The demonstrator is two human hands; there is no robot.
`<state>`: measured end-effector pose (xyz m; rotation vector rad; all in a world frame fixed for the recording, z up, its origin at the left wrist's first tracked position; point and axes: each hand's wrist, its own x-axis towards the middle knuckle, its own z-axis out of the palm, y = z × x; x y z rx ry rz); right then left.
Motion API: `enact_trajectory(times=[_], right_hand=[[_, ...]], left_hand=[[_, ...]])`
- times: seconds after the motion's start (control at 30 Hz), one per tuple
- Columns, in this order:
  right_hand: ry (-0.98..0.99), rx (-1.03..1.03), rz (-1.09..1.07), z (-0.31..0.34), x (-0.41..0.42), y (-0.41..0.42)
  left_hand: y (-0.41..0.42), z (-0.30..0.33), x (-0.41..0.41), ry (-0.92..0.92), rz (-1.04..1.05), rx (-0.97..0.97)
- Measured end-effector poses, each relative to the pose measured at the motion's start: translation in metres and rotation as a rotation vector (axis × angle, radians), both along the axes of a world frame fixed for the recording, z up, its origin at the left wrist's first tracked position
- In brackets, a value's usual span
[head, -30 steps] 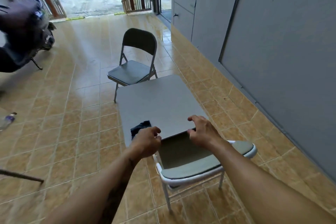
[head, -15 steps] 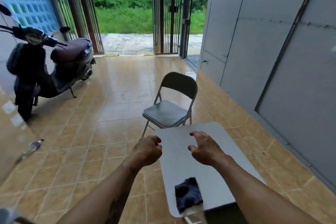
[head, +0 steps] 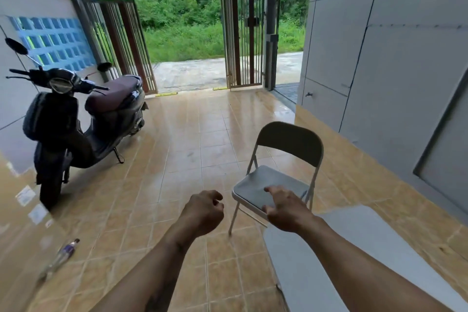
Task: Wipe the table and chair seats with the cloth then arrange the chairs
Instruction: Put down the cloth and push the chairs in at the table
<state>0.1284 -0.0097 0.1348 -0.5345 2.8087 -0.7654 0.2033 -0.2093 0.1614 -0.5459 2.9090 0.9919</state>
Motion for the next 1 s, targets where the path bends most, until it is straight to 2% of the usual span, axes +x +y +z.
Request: enact_trajectory(times=[0.03, 0.1, 0.4, 0.57, 0.7, 0.8, 1.0], right_hand=[[-0.004, 0.004, -0.002, 0.000, -0.006, -0.002], [0.003, -0.023, -0.014, -0.014, -0.083, -0.042], [-0.075, -0.035, -0.026, -0.001, -0.249, -0.126], [-0.103, -0.006, -0.110, -0.014, -0.330, -0.167], [-0.122, -0.010, -0.240, -0.029, -0.399, -0.193], [-0.206, -0.054, -0.409, -0.042, -0.443, -0.207], [-0.326, -0.239, -0.799, -0.058, -0.498, -0.203]], left_hand=[[-0.001, 0.002, -0.003, 0.005, -0.005, 0.007], [-0.040, -0.006, -0.074, 0.025, 0.013, 0.003], [-0.125, -0.001, -0.236, 0.017, 0.010, 0.040], [-0.181, -0.016, -0.335, 0.032, -0.016, 0.087], [-0.223, -0.033, -0.427, 0.060, -0.119, 0.113], [-0.247, -0.045, -0.494, 0.055, -0.224, 0.107], [-0.242, -0.045, -0.617, 0.039, -0.460, 0.089]])
